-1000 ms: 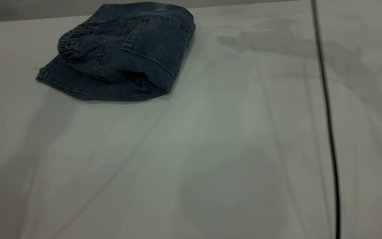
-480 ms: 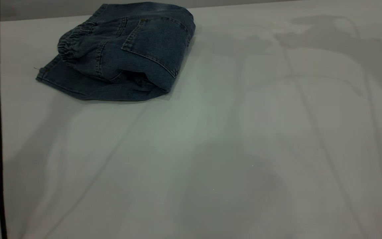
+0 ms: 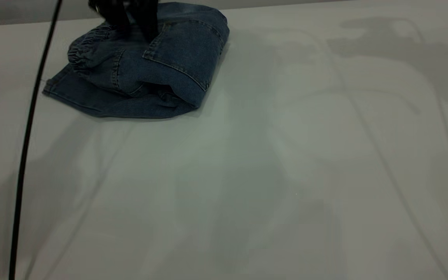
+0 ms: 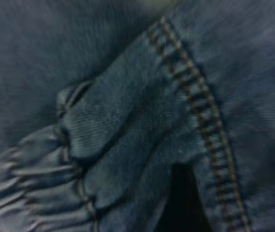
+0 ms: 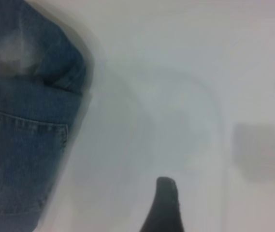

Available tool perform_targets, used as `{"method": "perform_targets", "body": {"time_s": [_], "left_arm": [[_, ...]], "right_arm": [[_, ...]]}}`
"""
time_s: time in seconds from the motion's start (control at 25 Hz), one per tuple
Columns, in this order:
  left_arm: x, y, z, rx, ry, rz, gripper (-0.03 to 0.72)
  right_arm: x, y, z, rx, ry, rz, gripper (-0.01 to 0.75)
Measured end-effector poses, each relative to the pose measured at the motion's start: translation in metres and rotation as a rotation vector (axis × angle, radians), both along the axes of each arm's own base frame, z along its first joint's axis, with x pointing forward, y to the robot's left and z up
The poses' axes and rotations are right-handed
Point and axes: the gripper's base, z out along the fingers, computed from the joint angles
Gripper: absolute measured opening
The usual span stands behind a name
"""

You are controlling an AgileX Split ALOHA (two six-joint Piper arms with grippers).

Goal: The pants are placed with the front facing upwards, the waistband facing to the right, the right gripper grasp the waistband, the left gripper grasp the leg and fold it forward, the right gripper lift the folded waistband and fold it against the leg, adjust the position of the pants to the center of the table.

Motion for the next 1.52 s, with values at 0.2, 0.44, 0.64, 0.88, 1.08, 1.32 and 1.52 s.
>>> {"method": "perform_targets", "body": {"time_s": [0.2,0.44,0.64,0.88,1.08,1.32,1.52], "left_arm": [[0.0,0.001,-0.018,0.024,0.029,-0.008,0.475],[0.0,0.005,-0.037,0.078,0.048,-0.066,0.475],[0.0,0.005,-0.048,0.079,0.066,-0.066,0.475],[-0.002,0.001,-0.054,0.014,0.093,-0.043,0.475],[-0.005,-0.01,-0.055,-0.075,0.123,-0.02,0.479],[-0.014,-0.037,-0.055,-0.107,0.145,-0.059,0.48],[-0.024,-0.063,-0.055,-0.108,0.15,-0.109,0.48]], "right_arm": [[0.001,0.0,-0.003,-0.004,0.002,-0.002,0.532],[0.002,0.0,-0.003,-0.004,-0.004,-0.002,0.532],[0.002,0.0,-0.003,-0.003,-0.012,-0.005,0.532],[0.002,0.0,-0.003,-0.001,-0.013,-0.005,0.532],[0.003,0.0,-0.002,0.002,-0.019,-0.008,0.532],[0.003,0.0,-0.002,0.002,-0.019,-0.008,0.532],[0.003,0.0,-0.003,0.002,-0.018,-0.008,0.532]]}}
